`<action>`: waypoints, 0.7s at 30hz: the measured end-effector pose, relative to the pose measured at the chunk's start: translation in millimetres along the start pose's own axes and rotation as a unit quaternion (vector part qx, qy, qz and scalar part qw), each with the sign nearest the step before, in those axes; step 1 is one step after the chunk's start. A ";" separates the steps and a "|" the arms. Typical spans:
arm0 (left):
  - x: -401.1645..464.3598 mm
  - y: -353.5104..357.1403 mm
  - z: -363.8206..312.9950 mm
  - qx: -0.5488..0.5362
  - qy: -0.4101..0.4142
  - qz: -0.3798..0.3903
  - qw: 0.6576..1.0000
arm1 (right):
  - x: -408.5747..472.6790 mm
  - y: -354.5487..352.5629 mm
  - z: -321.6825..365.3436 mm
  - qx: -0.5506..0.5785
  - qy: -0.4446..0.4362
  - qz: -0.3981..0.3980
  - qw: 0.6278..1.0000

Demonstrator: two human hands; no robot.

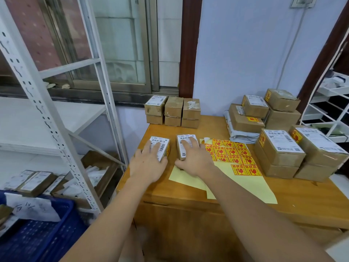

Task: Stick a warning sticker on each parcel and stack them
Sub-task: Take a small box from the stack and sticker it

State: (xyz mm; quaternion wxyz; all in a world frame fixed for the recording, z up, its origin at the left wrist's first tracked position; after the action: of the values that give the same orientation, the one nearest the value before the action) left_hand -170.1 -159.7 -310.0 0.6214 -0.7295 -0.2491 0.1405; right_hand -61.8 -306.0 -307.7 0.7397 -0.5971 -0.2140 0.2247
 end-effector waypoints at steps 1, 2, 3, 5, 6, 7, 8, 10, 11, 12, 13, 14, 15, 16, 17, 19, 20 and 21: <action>2.0 1.5 -1.4 0.010 0.000 0.008 1.000 | 0.3 0.0 -0.1 -0.002 0.001 0.000 1.000; 4.0 2.1 -2.8 0.015 -0.001 0.014 1.000 | 0.7 0.2 -0.4 -0.003 0.002 0.000 1.000; 5.5 2.7 -3.9 0.017 -0.002 0.017 1.000 | 0.8 0.5 -0.6 -0.004 0.002 -0.001 1.000; 5.3 3.1 -5.4 0.016 -0.002 0.018 1.000 | 1.3 1.5 -1.0 -0.003 0.000 -0.006 1.000; 4.7 3.3 -5.6 0.014 -0.001 0.017 1.000 | 1.6 2.0 -1.0 -0.004 -0.001 -0.007 1.000; 3.7 3.2 -5.4 0.012 -0.001 0.016 1.000 | 1.5 2.3 -1.1 -0.005 -0.002 -0.007 1.000; 2.9 3.0 -4.9 0.012 -0.002 0.016 1.000 | 1.5 2.4 -1.2 -0.006 -0.001 -0.006 1.000; 1.3 2.8 -5.0 0.012 -0.004 0.021 1.000 | 0.5 2.4 -1.2 -0.006 0.000 -0.005 1.000; 1.3 2.4 -5.4 0.009 -0.003 0.024 1.000 | -0.2 2.1 -1.2 -0.006 0.001 -0.006 1.000; 1.6 1.8 -5.7 0.003 -0.004 0.031 1.000 | -0.5 1.6 -1.3 -0.006 0.001 -0.006 1.000; 1.5 0.8 -5.3 -0.006 -0.006 0.044 0.999 | -1.1 1.5 -1.3 -0.005 0.001 -0.004 1.000; 2.5 -0.4 -4.5 -0.019 -0.009 0.057 0.998 | -1.2 1.2 -1.3 -0.003 0.001 -0.002 1.000; 4.2 -1.6 -3.0 -0.037 -0.011 0.068 0.997 | -1.0 0.8 -1.1 -0.003 0.000 0.000 1.000; 5.1 -3.7 -1.3 -0.061 -0.013 0.077 0.995 | -1.1 0.7 -1.0 -0.002 -0.002 0.002 1.000; 6.5 -5.8 1.4 -0.089 -0.014 0.079 0.993 | -0.9 0.5 -1.1 0.000 -0.002 0.003 1.000; 9.3 -7.4 10.9 -0.146 -0.025 0.065 0.987 | -0.7 0.8 -1.4 0.003 -0.003 0.006 1.000; 9.5 -7.0 16.5 -0.170 -0.031 0.055 0.983 | -0.6 1.1 -1.5 0.003 -0.003 0.007 1.000; 9.2 -6.0 22.0 -0.189 -0.033 0.045 0.980 | -0.4 1.1 -1.6 0.002 -0.002 0.007 1.000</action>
State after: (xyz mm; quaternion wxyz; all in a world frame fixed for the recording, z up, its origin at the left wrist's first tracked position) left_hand -174.8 -135.6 -307.3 0.4565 -0.8391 -0.2590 0.1427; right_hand -61.2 -307.2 -309.1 0.7388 -0.5967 -0.2107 0.2318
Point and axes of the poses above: each hand's wrist, its own x-axis towards the middle knuckle, its own y-axis out of the palm, z = x × y, the point moved 6 cm from there along x, towards the middle knuckle, and after that the axes turned 2 degrees about x, right-handed, at the moved point
